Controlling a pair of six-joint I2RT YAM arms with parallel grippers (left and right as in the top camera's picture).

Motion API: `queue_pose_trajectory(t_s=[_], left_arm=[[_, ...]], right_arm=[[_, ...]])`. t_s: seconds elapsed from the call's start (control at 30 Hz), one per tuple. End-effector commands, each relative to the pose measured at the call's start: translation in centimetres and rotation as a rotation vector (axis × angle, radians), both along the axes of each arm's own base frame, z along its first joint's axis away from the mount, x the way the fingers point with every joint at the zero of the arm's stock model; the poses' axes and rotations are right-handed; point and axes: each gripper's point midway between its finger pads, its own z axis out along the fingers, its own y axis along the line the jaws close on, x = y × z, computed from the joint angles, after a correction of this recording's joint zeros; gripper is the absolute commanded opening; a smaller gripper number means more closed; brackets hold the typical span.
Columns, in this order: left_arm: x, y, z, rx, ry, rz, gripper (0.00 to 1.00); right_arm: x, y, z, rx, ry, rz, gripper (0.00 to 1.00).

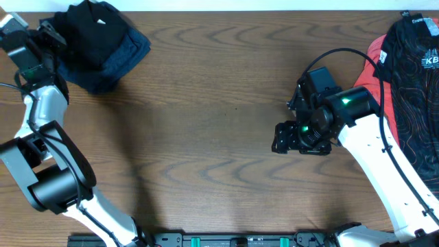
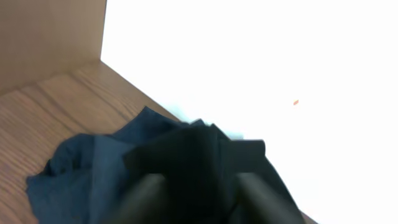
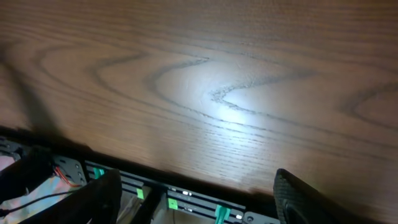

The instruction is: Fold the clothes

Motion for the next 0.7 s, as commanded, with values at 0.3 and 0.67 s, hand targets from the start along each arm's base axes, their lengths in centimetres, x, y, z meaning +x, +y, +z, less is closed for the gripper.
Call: queue_pose_trajectory(t_s=[0.3, 0.67], left_arm=[[3.5, -0.9, -9.3, 0.055, 0.061, 0.026, 0.26], [4.5, -3.0, -10.8, 0.029, 0.122, -0.135, 0.74]], right_arm=[[-0.4, 0.0, 0.1, -0.007, 0.003, 0.004, 0.76], [-1.2, -0.3, 0.0, -0.019, 0.035, 0.005, 0.75]])
